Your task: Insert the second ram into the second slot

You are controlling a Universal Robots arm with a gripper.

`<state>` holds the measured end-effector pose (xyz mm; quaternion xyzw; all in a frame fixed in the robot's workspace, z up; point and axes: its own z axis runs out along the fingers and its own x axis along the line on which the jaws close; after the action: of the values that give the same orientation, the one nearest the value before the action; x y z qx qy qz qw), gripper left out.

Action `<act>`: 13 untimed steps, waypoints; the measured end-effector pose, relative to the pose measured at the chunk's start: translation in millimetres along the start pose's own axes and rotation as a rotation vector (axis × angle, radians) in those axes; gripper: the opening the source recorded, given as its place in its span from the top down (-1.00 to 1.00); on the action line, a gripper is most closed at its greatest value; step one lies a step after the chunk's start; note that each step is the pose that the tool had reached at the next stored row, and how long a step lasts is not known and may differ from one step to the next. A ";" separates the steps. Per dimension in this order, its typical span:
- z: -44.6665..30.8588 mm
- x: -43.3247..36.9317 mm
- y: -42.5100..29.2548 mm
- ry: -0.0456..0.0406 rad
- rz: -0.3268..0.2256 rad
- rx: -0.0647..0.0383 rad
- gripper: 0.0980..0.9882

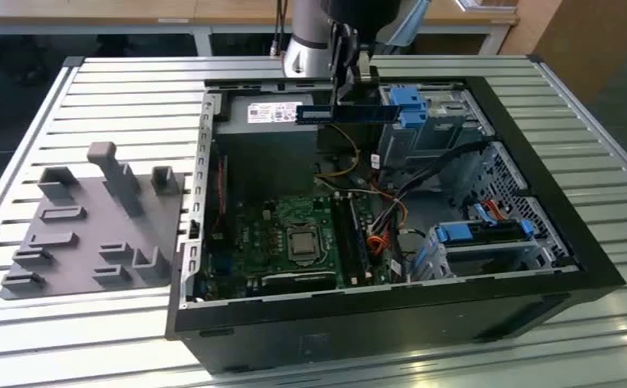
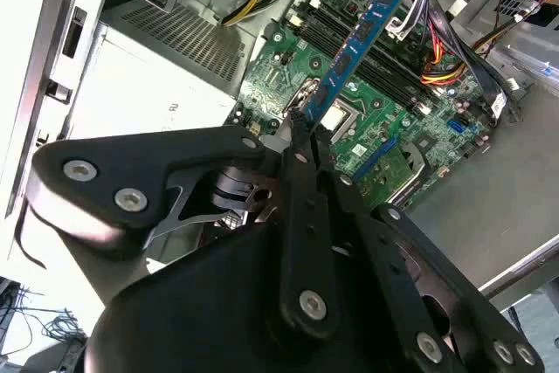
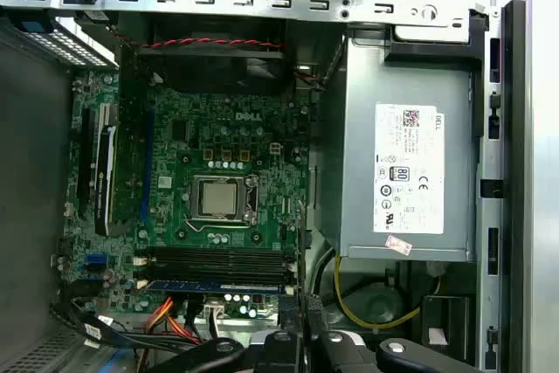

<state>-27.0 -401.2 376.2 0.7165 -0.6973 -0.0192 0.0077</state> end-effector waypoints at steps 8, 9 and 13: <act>-0.1 3.3 0.1 0.0000 0.000 0.000 0.90; -0.1 4.9 0.1 0.0000 0.000 0.000 0.90; -0.2 14.0 0.4 0.0000 0.000 0.000 0.90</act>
<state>-27.1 -415.2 376.2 0.7165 -0.6973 -0.0192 0.0077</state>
